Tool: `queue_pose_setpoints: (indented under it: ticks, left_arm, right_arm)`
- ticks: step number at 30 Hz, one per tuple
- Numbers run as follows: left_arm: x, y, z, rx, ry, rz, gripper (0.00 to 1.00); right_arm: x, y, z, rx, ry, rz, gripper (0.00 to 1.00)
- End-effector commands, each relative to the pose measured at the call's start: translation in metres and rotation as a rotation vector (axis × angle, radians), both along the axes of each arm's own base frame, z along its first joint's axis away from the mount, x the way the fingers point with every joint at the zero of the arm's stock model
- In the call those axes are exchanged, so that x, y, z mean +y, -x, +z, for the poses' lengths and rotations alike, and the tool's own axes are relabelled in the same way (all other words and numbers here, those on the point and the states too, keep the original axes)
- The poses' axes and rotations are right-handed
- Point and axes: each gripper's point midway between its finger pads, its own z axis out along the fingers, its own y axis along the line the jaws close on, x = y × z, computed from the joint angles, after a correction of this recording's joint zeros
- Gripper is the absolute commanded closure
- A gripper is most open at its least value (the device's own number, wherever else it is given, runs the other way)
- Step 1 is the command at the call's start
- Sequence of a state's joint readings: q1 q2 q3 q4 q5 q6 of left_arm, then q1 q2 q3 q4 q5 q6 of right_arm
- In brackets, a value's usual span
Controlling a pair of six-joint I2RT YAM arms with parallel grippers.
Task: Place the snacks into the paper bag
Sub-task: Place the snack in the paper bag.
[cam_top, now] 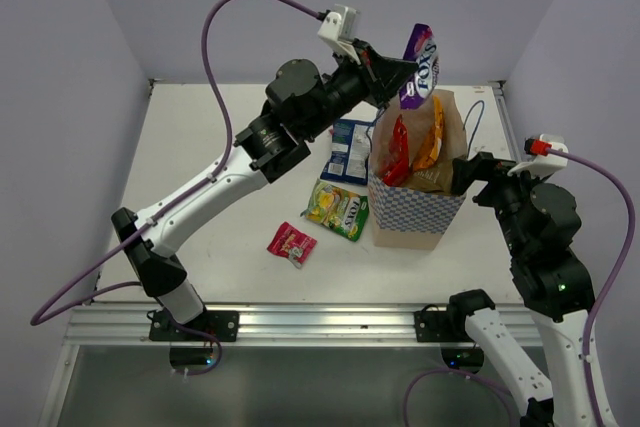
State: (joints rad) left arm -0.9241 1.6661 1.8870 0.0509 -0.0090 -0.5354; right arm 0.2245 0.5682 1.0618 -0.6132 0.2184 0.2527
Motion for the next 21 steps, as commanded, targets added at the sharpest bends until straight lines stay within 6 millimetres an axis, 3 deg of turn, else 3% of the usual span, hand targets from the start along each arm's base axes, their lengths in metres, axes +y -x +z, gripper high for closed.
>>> queue_pose_setpoints:
  ticks: [1,8,14,21]
  left_arm:
    - [0.019,0.014,0.061,-0.116,0.147,0.011,1.0]
    - [-0.008,-0.005,-0.002,0.022,0.044,0.0,1.0]
    - [-0.019,-0.019,-0.053,0.125,-0.006,0.015,1.0]
    - [-0.032,-0.033,-0.091,0.205,-0.044,-0.007,1.0]
  right_arm:
    - [-0.002,0.0,0.013,-0.045,0.005,-0.009,0.02]
    - [-0.002,0.0,0.013,-0.042,0.005,-0.009,0.02]
    - [-0.002,0.0,0.013,-0.044,0.003,-0.006,0.02]
    - [-0.004,0.002,0.013,-0.048,0.006,-0.015,0.01]
